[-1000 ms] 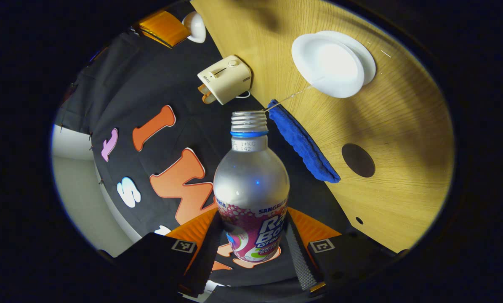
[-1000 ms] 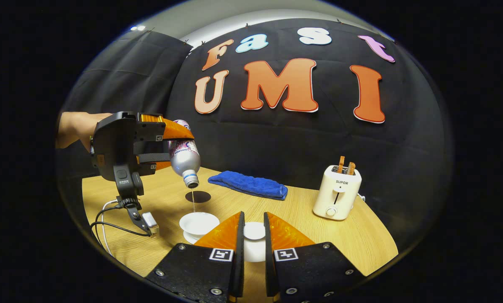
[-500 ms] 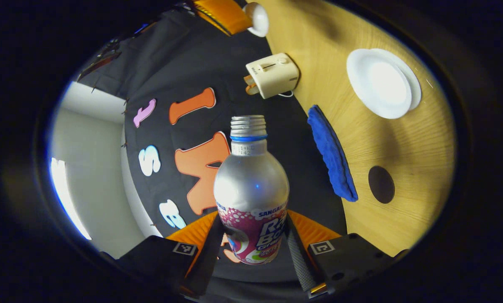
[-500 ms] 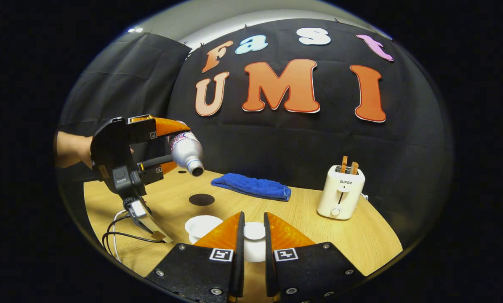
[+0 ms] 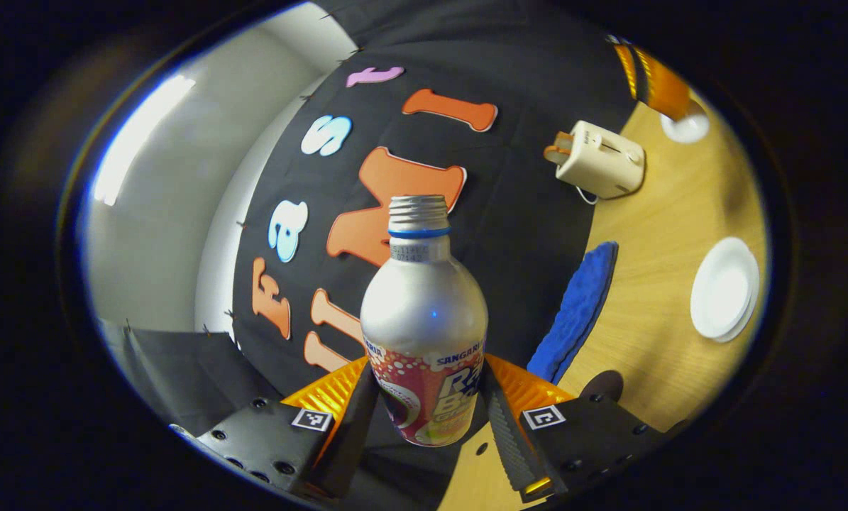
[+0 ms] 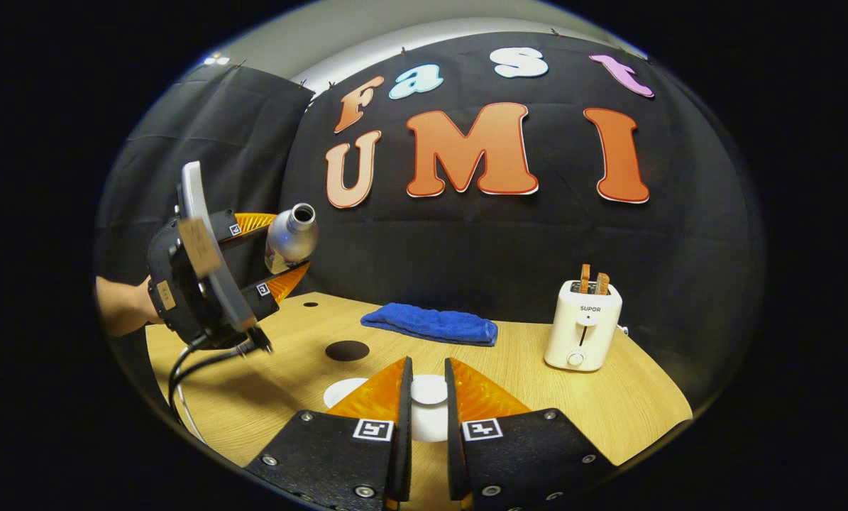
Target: Open the teacup lid with one hand, grasp the water bottle and pour water into the teacup with the other hand; after pouring, place the water bottle on the coaster and then close the teacup lid.
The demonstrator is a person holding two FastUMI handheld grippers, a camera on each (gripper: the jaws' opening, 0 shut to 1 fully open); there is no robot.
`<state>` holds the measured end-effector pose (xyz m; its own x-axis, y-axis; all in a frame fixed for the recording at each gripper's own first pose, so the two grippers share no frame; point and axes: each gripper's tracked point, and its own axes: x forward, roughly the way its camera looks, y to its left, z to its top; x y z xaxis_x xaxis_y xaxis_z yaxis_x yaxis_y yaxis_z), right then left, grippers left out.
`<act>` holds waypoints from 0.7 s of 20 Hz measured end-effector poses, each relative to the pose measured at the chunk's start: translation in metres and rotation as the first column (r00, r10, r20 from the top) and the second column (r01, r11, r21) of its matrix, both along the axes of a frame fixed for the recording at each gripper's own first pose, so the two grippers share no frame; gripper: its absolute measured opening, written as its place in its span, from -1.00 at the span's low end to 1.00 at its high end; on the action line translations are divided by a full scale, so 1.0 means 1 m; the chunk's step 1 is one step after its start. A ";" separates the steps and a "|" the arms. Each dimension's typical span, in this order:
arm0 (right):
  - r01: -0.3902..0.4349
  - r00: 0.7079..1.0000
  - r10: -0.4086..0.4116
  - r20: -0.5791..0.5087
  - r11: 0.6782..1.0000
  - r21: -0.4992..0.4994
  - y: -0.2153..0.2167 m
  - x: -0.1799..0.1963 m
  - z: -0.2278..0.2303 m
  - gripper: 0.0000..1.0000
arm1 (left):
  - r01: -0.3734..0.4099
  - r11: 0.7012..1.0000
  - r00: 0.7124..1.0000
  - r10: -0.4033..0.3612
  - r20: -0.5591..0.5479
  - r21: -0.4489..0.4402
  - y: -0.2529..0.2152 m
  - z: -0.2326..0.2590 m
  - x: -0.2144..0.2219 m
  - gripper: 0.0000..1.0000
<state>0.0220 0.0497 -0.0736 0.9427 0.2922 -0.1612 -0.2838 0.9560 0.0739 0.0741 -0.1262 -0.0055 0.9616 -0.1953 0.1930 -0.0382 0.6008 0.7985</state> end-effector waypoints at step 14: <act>-0.045 0.999 0.045 0.029 0.998 0.031 0.028 0.002 0.011 -0.58 | -0.083 0.747 0.979 -0.062 -0.192 -0.660 0.041 -0.031 0.019 0.64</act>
<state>0.0245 0.0782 -0.0623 0.9324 0.3390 -0.1251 -0.3288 0.9396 0.0954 0.0933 -0.0849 -0.0369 0.9934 -0.0772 0.0843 0.0600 0.9798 0.1907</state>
